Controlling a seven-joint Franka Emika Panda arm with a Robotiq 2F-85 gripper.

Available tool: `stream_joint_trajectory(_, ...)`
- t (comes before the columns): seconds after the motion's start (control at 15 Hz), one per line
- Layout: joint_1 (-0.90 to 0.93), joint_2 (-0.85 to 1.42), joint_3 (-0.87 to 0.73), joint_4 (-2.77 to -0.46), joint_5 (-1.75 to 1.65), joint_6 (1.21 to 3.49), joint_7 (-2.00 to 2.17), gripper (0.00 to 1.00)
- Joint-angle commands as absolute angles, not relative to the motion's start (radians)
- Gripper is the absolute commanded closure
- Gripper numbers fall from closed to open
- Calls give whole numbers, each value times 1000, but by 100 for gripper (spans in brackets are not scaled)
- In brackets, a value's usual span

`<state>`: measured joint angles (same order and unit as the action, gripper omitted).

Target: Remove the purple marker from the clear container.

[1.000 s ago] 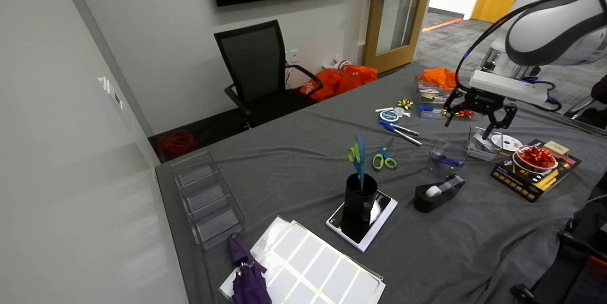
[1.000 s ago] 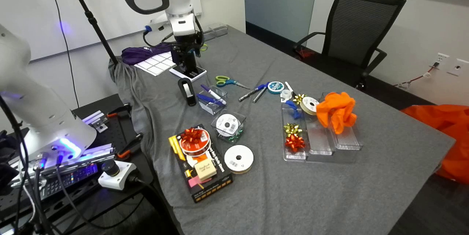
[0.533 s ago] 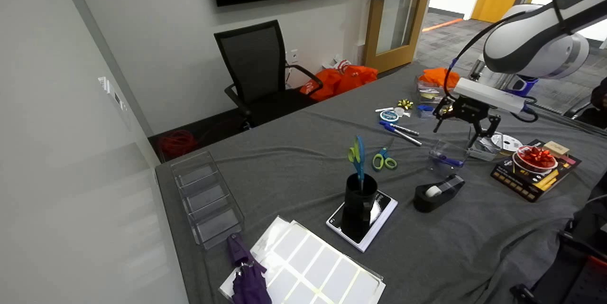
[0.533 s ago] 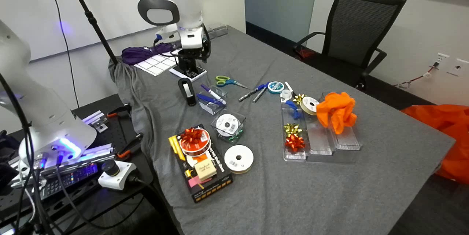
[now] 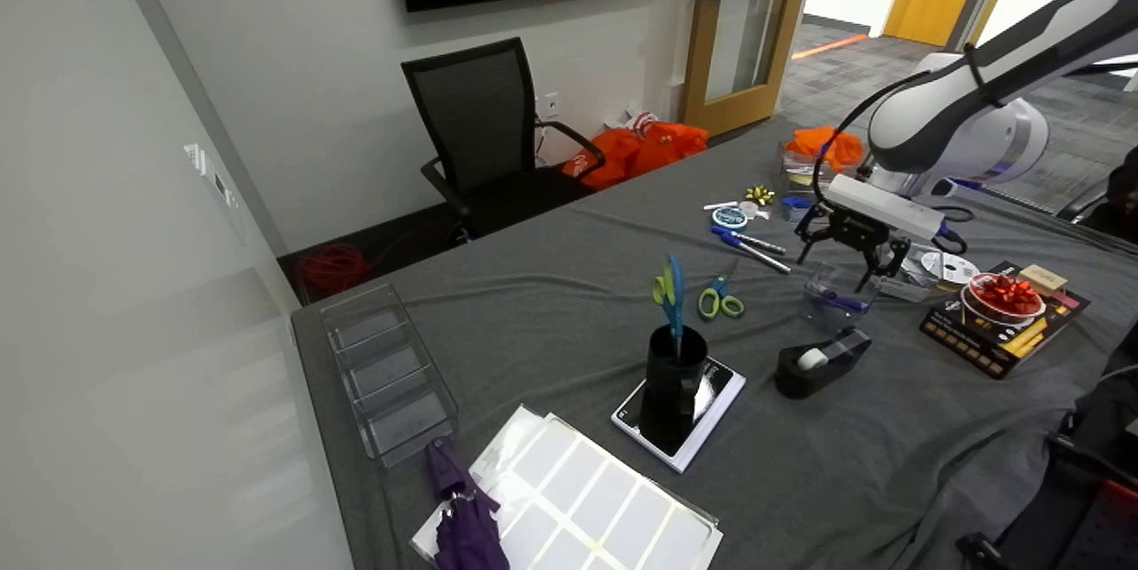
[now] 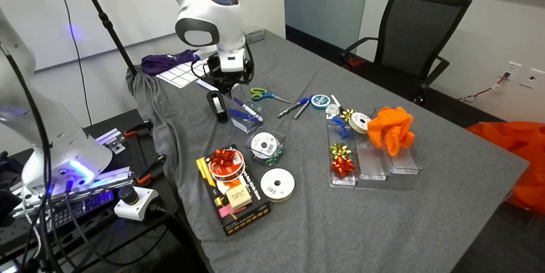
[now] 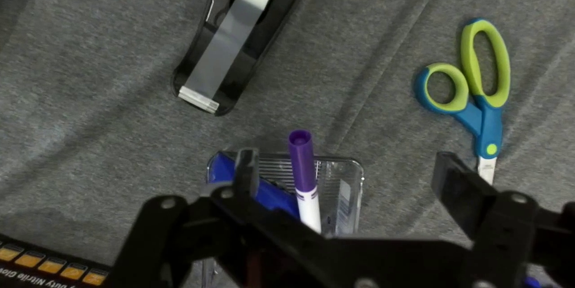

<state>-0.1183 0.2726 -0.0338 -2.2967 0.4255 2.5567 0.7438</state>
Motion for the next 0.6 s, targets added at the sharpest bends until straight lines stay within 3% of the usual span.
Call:
stream_joint_trajectory(0.0,-101,335,-55,-2257,437,2587,722,1)
stream_joint_trajectory(0.13,-98,354,-61,-2248,429,2592,726,11)
stream_joint_trajectory(0.2,-98,361,-64,-2244,427,2594,725,27)
stream_joint_trajectory(0.53,-94,390,-79,-2229,410,2607,732,62)
